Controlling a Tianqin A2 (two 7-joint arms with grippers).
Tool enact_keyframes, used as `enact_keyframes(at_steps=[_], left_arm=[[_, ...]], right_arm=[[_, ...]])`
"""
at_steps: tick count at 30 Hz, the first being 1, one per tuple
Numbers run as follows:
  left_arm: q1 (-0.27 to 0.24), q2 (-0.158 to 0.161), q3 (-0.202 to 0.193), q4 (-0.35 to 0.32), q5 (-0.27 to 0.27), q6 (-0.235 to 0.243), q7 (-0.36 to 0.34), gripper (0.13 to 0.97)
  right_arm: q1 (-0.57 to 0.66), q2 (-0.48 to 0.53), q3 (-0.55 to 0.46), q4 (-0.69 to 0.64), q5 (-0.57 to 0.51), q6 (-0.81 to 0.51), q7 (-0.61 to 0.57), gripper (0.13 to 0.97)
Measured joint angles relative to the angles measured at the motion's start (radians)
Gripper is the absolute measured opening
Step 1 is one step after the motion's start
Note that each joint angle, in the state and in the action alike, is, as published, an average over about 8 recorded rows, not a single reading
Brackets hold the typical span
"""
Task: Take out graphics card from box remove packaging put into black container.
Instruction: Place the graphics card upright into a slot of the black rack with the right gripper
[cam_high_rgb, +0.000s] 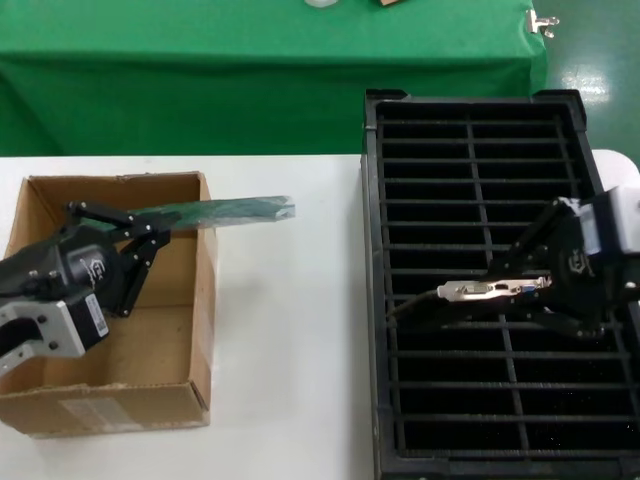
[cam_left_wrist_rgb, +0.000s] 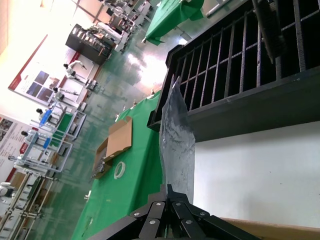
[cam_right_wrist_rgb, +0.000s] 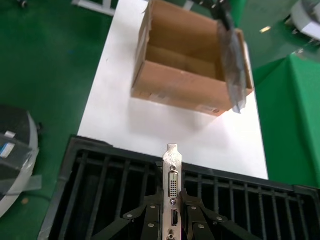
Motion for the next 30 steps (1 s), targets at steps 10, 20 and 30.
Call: enact_keyframes(at_steps=[10,20,30], left_arm=[[0.0,0.0,0.0,0.0,0.0,0.0,0.0,0.139],[0.0,0.0,0.0,0.0,0.0,0.0,0.0,0.139],[0.0,0.0,0.0,0.0,0.0,0.0,0.0,0.139]], right_arm=[[0.183,-0.057,-0.222,0.01,-0.056,-0.063,0.131,0.19],[0.413,-0.113,-0.52,-0.014,-0.033,-0.069,0.288,0.19],[0.486,-0.188,-0.631,-0.072,-0.028,-0.07,0.37,0.19]])
